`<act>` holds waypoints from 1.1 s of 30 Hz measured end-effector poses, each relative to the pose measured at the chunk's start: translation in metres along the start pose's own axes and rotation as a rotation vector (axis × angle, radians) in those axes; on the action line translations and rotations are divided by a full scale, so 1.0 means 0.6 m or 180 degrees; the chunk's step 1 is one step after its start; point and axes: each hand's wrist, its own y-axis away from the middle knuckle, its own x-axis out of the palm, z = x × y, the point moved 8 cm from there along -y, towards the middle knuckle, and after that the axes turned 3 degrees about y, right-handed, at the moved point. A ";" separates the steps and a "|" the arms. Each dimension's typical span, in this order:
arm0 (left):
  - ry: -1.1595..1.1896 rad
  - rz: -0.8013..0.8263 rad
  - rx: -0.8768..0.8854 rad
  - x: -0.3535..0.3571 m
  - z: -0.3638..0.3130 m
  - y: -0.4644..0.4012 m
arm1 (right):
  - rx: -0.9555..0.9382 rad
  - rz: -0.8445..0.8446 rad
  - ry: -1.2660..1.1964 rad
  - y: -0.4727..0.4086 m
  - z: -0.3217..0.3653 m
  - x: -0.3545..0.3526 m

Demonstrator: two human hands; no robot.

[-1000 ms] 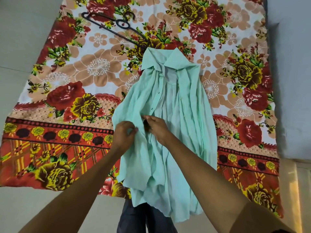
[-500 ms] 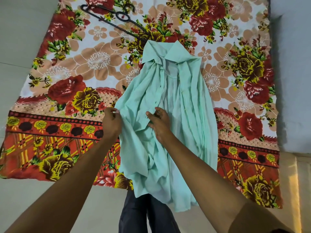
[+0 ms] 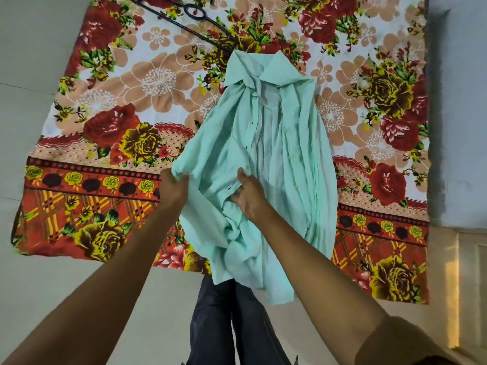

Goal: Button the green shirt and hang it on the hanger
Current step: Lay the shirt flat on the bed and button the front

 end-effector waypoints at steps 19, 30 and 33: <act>-0.4214 0.1686 0.2126 0.103 0.010 0.113 | -0.0422 0.0248 0.2858 0.100 -0.033 -0.017; -0.4525 0.1708 0.2048 0.059 0.004 0.134 | -0.0574 -0.0167 0.1621 0.148 -0.013 -0.034; -0.3627 0.1861 0.1984 0.091 -0.015 0.151 | -0.0351 -0.0051 0.1635 0.143 -0.033 -0.035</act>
